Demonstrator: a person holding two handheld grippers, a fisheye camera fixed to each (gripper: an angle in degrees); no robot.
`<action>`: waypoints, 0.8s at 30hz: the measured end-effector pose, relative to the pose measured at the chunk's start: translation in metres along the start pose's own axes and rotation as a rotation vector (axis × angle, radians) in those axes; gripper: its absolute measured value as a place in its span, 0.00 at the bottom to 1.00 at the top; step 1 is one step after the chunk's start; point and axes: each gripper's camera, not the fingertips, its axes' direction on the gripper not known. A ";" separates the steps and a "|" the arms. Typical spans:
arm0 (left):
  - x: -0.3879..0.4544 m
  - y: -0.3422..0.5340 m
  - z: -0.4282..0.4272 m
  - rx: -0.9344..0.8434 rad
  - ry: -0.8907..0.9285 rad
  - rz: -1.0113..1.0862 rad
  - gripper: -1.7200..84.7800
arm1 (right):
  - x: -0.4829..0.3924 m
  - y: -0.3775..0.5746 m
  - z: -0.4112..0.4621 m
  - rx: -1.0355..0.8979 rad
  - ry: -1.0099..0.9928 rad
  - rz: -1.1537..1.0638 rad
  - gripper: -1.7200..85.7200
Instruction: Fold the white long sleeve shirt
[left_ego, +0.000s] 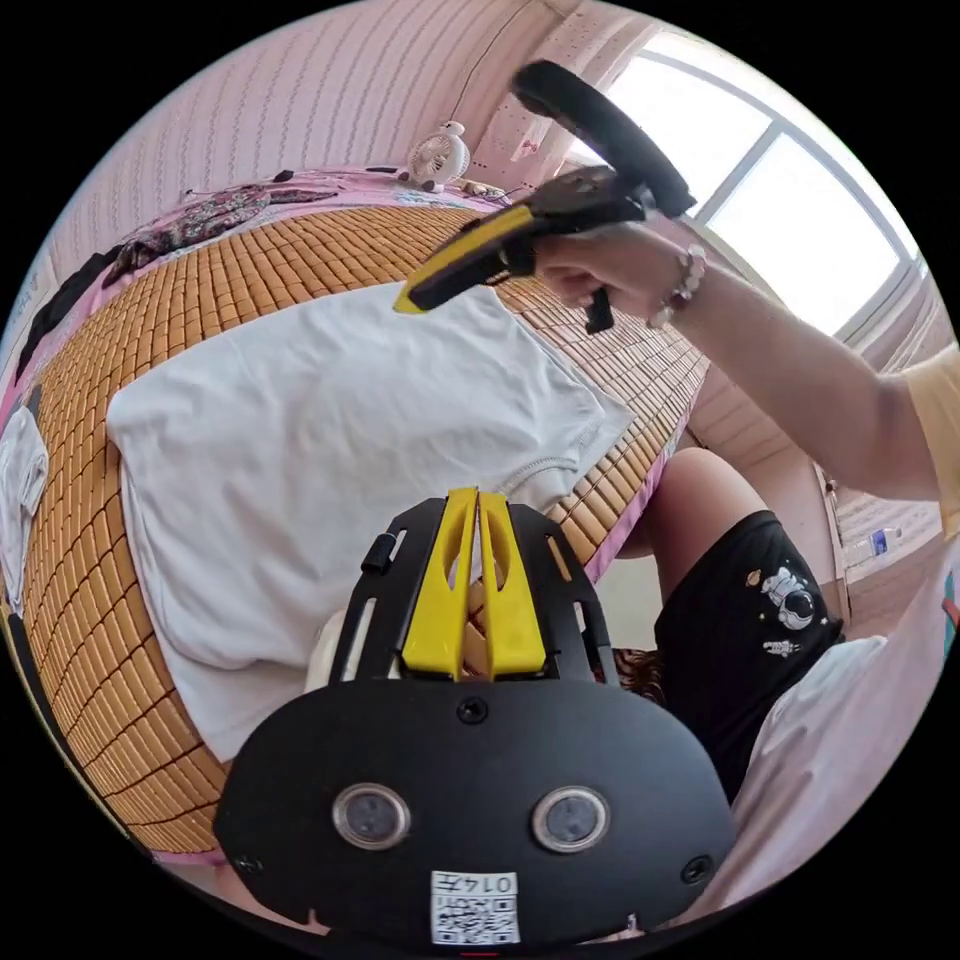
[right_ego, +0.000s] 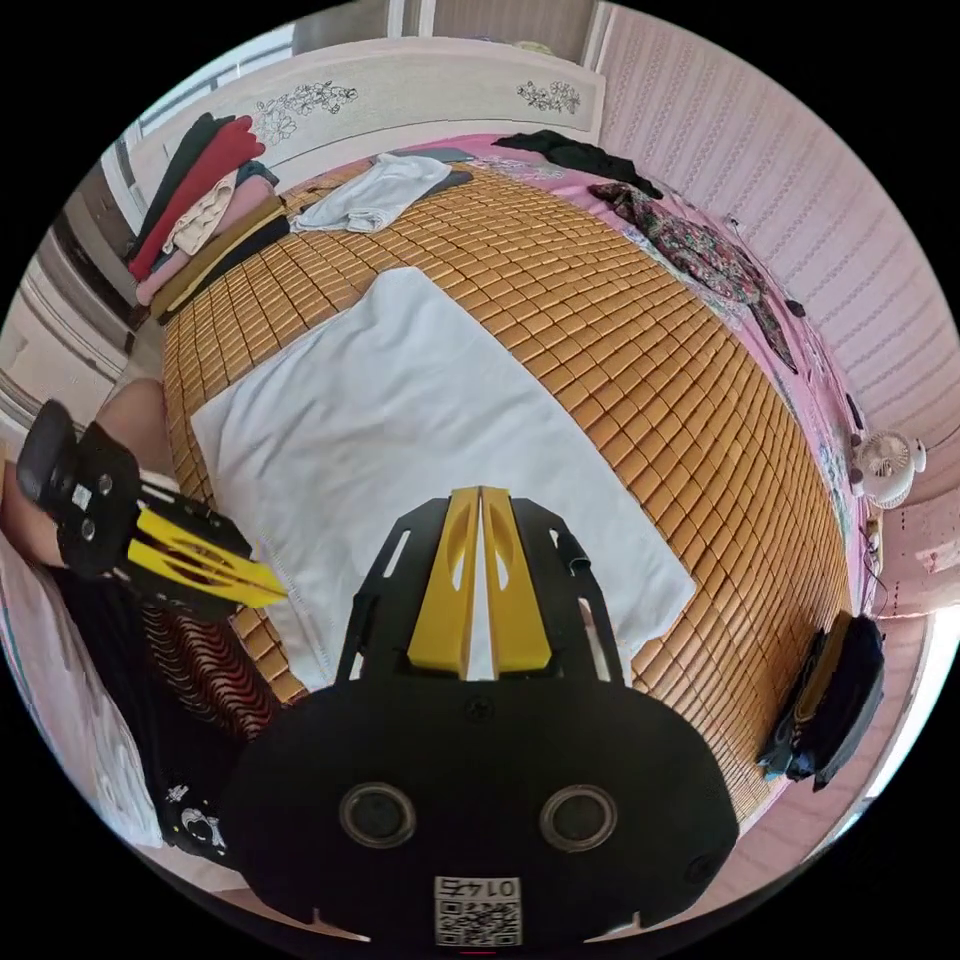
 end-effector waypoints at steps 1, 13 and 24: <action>0.006 0.004 0.014 -0.039 -0.043 0.024 0.01 | 0.000 -0.013 0.007 -0.036 0.001 -0.008 0.01; 0.018 0.048 0.048 0.097 -0.063 0.046 0.01 | 0.009 -0.127 0.066 -0.425 0.034 -0.191 0.01; 0.010 0.067 0.075 0.133 -0.013 0.032 0.01 | 0.052 -0.024 0.011 -0.004 -0.199 0.279 0.01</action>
